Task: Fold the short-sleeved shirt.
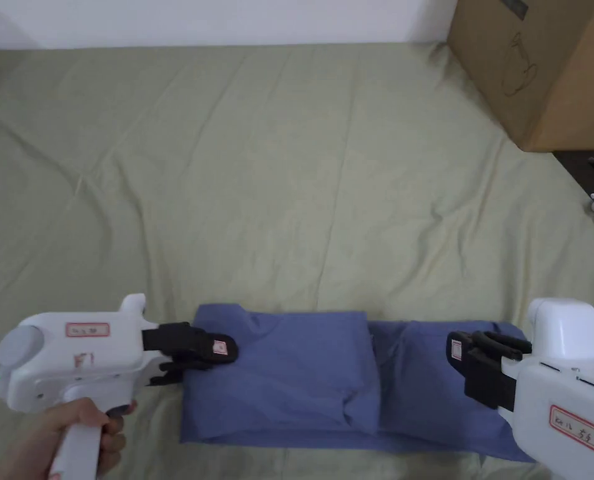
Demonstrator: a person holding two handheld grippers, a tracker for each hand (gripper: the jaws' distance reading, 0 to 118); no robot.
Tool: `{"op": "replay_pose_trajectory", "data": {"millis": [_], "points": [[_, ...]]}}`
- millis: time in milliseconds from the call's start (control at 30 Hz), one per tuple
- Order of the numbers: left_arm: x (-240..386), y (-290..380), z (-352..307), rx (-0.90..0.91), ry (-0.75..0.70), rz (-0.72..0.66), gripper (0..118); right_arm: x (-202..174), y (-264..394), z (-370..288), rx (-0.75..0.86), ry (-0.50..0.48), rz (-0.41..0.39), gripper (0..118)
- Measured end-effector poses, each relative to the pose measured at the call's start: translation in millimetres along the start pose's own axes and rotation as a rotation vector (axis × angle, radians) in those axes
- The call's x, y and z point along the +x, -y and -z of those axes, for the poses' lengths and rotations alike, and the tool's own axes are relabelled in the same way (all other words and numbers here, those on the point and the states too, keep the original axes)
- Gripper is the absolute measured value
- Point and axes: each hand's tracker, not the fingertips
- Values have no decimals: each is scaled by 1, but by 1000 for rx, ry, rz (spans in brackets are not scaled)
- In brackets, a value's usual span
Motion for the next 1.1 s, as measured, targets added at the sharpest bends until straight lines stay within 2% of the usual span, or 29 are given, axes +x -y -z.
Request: {"op": "replay_pose_trajectory", "data": {"millis": [200, 300, 533, 667, 800, 967, 1033, 1100], "points": [[-19, -22, -81, 99, -70, 7, 6, 0, 0, 0, 7, 0, 7, 0], [-18, -24, -118, 124, -183, 47, 6, 2, 1, 4, 6, -5, 9, 0], [6, -26, -158, 191, -268, 39, 6, 2, 2, 13, 4, -37, 14, 0], [37, -24, -147, 182, -320, 102, 6, 5, 4, 12, 17, -58, 32, 0], [99, -13, -122, 158, -311, 197, 6, 10, 8, 8, 17, -55, 36, 0], [163, -6, -68, 85, -272, 321, 6, 12, 7, -6, 39, -22, -19, 0], [178, -6, -36, 54, -268, 336, 6, 18, 7, -9, 52, -26, -4, 0], [185, -8, 6, 16, -232, 313, 6, 29, 7, -9, 57, -50, 48, 0]]}}
